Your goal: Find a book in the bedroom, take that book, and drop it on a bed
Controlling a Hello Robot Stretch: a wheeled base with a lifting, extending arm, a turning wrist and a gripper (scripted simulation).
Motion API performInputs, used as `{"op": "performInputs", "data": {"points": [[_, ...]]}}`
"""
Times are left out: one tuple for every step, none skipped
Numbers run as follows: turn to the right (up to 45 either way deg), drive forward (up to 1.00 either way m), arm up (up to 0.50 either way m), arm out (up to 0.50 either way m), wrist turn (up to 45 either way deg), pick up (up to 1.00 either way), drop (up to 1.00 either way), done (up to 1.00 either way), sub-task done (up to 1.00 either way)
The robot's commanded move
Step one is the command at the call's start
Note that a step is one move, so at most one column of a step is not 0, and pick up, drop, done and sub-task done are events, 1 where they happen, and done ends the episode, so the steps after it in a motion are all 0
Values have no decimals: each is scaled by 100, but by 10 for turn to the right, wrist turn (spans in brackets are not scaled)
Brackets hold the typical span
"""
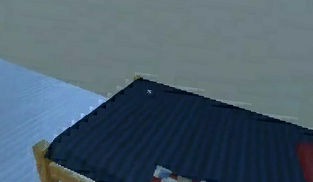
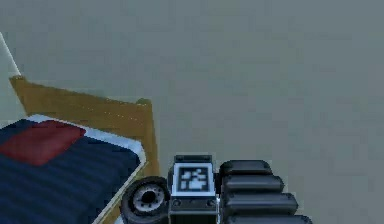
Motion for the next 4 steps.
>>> {"op": "performInputs", "data": {"points": [[0,30,0,0,0,0,0,0,0],[-450,0,0,0,0,0,0,0,0],[-450,0,0,0,0,0,0,0,0],[-300,0,0,0,0,0,0,0,0]]}}
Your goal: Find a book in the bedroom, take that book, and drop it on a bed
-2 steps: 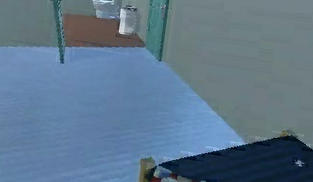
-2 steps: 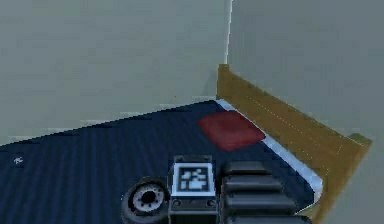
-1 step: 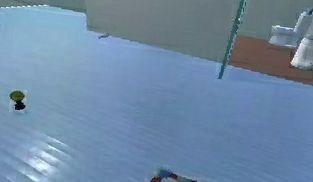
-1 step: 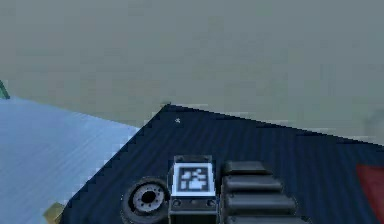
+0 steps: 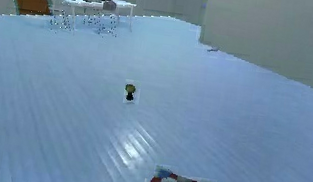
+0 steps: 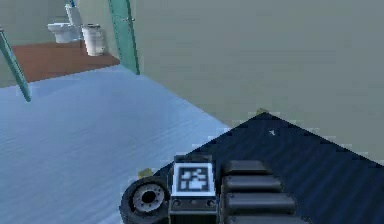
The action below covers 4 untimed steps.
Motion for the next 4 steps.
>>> {"op": "performInputs", "data": {"points": [[450,0,0,0,0,0,0,0,0],[450,0,0,0,0,0,0,0,0],[90,0,0,0,0,0,0,0,0],[-450,0,0,0,0,0,0,0,0]]}}
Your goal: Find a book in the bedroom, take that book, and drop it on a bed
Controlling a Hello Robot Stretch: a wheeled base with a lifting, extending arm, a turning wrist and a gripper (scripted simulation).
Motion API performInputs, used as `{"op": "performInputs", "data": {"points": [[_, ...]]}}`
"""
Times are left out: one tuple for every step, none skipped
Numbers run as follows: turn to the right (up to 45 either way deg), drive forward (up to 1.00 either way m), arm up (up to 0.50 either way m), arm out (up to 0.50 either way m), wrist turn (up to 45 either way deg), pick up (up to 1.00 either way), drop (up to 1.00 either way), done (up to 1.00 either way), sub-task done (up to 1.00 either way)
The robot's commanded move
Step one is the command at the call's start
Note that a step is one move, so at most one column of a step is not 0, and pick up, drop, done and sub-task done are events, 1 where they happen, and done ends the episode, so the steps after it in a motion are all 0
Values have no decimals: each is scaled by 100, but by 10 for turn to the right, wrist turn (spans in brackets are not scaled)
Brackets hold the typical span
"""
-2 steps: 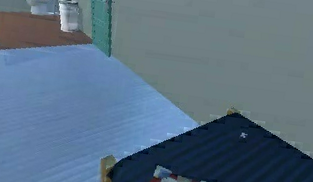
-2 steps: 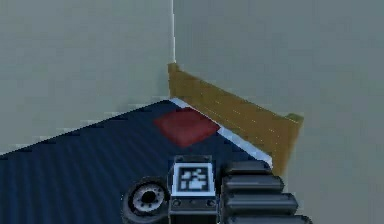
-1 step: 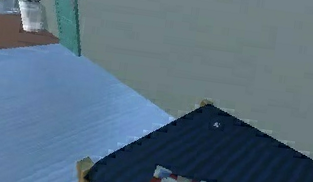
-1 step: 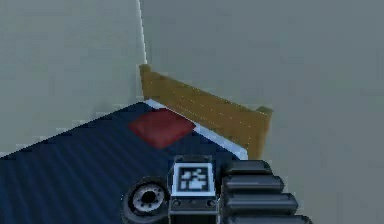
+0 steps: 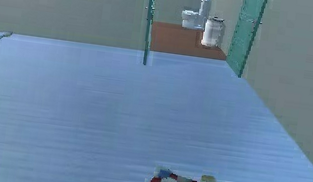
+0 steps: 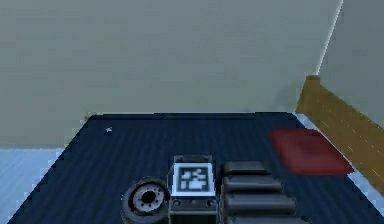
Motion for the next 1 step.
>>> {"op": "performInputs", "data": {"points": [[-270,0,0,0,0,0,0,0,0]]}}
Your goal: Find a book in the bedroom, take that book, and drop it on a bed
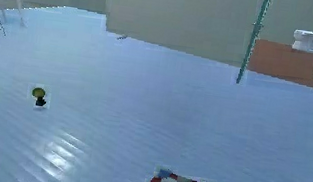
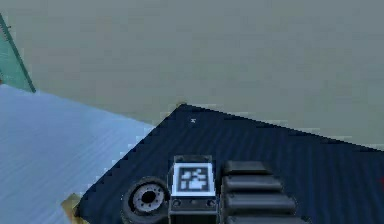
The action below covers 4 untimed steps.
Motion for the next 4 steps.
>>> {"op": "performInputs", "data": {"points": [[450,0,0,0,0,0,0,0,0],[150,0,0,0,0,0,0,0,0],[0,0,0,48,0,0,0,0,0],[0,0,0,0,390,0,0,0,0]]}}
